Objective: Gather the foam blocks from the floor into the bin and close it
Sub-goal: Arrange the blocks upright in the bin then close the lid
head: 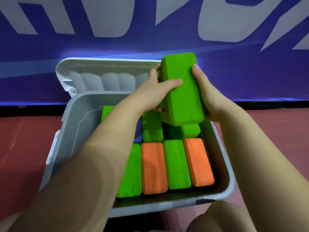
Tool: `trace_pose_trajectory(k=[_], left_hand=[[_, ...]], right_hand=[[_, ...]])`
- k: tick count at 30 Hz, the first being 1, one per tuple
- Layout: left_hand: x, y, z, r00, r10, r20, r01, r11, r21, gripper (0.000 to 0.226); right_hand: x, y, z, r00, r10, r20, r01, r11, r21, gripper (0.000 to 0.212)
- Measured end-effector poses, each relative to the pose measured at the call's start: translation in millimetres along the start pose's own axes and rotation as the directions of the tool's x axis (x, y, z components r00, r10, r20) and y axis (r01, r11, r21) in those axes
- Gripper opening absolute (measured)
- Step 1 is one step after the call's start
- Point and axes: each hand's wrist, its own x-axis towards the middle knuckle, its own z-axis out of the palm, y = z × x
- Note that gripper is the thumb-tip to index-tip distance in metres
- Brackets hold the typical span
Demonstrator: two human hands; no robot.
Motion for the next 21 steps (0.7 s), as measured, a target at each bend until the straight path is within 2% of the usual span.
trace_pose_trajectory(k=[5, 13, 17, 19, 21], left_hand=[[14.4, 7.1, 8.3, 1.000, 0.018, -0.004, -0.018, 0.996, 0.090, 0.058], [34.4, 22.2, 9.7, 1.000, 0.007, -0.006, -0.007, 0.995, 0.102, 0.056], [39.5, 21.0, 14.1, 0.999, -0.045, -0.027, 0.048, 0.995, 0.090, 0.056], [41.5, 18.2, 16.9, 0.997, -0.065, -0.050, 0.069, 0.995, 0.074, 0.052], [42.8, 20.4, 15.7, 0.994, -0.002, -0.105, 0.015, 0.992, 0.124, 0.053]], right_hand=[[7.9, -7.2, -13.5, 0.995, 0.101, 0.008, -0.101, 0.994, 0.038, 0.079], [9.6, -33.0, -24.9, 0.964, 0.232, -0.131, -0.247, 0.963, -0.113, 0.089], [8.2, -45.3, -22.2, 0.928, 0.331, -0.171, -0.358, 0.919, -0.164, 0.104], [7.1, -48.9, -16.9, 0.933, 0.248, -0.261, -0.307, 0.927, -0.215, 0.089], [7.1, -51.0, -14.5, 0.937, -0.044, -0.346, -0.099, 0.918, -0.385, 0.058]])
